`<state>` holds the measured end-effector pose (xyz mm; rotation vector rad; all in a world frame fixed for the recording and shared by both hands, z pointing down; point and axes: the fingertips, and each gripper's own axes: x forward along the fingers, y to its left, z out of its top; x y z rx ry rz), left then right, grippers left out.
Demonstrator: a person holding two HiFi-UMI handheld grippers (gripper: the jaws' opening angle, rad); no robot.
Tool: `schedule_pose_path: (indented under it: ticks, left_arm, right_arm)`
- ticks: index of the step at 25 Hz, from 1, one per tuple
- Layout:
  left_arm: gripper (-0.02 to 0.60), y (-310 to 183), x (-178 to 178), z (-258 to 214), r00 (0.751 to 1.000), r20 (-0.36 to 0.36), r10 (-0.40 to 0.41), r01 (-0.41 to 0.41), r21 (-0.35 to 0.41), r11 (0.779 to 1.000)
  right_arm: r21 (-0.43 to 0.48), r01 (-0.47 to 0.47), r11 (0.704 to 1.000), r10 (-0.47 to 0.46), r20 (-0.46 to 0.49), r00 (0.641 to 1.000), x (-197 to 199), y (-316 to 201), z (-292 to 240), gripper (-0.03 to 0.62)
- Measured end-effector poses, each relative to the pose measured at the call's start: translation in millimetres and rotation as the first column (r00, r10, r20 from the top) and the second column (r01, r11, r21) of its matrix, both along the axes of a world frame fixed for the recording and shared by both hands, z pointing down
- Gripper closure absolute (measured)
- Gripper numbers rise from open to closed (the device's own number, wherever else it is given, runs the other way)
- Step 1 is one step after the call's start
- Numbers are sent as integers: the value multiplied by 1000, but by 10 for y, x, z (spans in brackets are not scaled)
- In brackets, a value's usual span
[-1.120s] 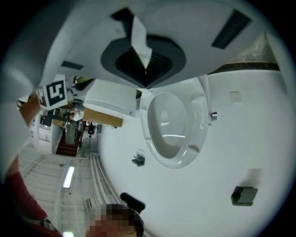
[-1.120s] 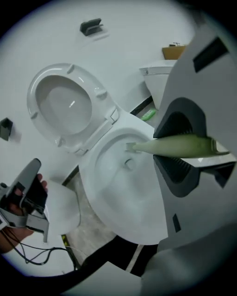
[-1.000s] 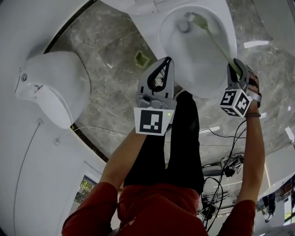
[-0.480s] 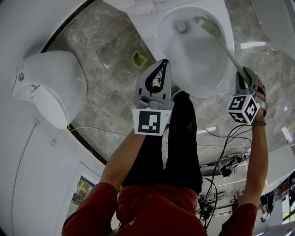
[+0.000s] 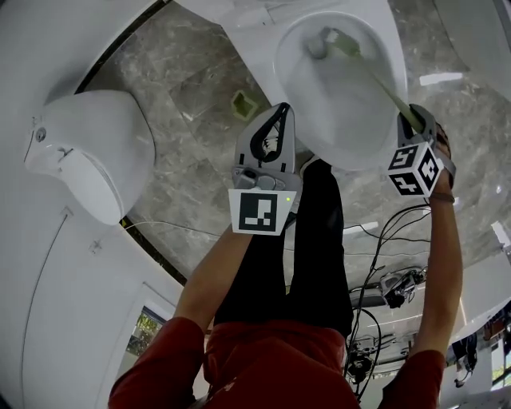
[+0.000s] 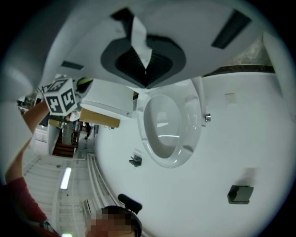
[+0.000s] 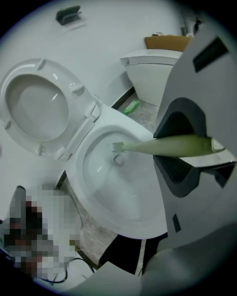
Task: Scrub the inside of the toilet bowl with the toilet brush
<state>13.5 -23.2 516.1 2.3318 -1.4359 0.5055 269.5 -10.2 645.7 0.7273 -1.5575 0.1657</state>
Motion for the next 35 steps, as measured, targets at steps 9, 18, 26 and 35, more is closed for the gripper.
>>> schedule_pose_path:
  ticks: [9, 18, 26, 35]
  left_arm:
    - [581, 20, 50, 17, 1000, -9, 5, -5, -12, 1000]
    - [581, 10, -3, 27, 1000, -2, -16, 16, -10, 1000]
    - [581, -13, 12, 15, 1000, -3, -1, 1, -7, 1000]
    - [581, -48, -103, 61, 1000, 16, -20, 20, -11, 1000]
  right_arm:
    - [-15, -151, 988, 152, 62, 987, -151, 46, 137, 486]
    - [-311, -504, 806, 573, 198, 795, -615, 735, 411, 487]
    - [-755, -609, 244, 965, 252, 75, -1528, 1133, 237, 487]
    - [-881, -469, -65, 901, 151, -407, -1869, 562, 454, 487]
